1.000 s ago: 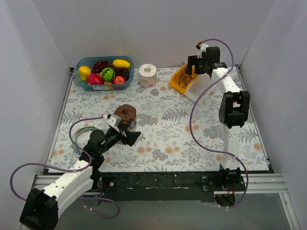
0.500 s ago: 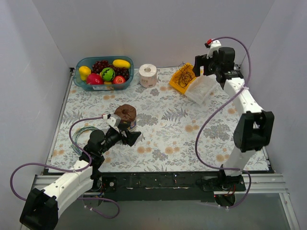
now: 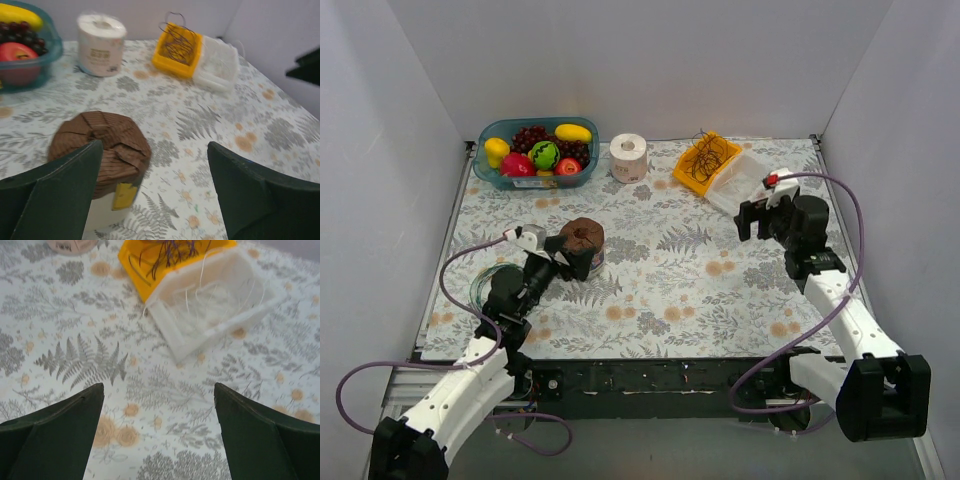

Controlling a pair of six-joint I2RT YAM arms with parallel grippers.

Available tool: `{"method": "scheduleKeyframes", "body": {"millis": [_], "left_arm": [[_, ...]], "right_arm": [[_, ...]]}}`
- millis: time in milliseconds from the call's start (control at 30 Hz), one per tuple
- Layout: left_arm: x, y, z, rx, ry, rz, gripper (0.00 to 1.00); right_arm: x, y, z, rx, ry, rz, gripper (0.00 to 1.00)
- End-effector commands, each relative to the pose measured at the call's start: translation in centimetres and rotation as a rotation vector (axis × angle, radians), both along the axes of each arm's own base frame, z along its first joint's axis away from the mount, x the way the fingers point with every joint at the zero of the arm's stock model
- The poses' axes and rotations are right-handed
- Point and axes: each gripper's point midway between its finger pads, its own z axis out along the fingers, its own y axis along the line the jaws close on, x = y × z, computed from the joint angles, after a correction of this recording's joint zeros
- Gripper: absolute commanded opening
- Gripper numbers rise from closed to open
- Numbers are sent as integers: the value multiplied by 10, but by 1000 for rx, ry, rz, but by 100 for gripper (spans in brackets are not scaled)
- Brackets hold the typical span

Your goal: Untangle the cables

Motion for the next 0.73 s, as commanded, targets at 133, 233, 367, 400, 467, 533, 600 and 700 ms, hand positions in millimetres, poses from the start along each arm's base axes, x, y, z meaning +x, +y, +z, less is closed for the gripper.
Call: {"method": "scheduleKeyframes", "body": {"millis": [133,233,367,400,467,533,600,700], "left_arm": [[37,116,-2,10,16,548,87],[37,142,-12,24,17,647,90],[38,149,-35,57,70,642,98],[38,148,-49,66,114,629,98],[36,146,-63,69,152,618,98],[33,150,-75,60,185,638,98],[33,152,-77,54,189,650,98],[33,150,-78,51,193,634,98]], "right_arm": [[-34,-25,-46,102,36,-190,97],[-43,-50,-69,135,54,-369,97],[-55,-68,-90,139,126,-498,97],[-57,-69,-92,146,128,-513,97],[-59,-72,-93,183,113,-546,97],[-64,-70,-102,200,108,-537,97],[-67,-63,-104,207,103,-493,95],[-66,-62,-97,218,60,-477,95]]}}
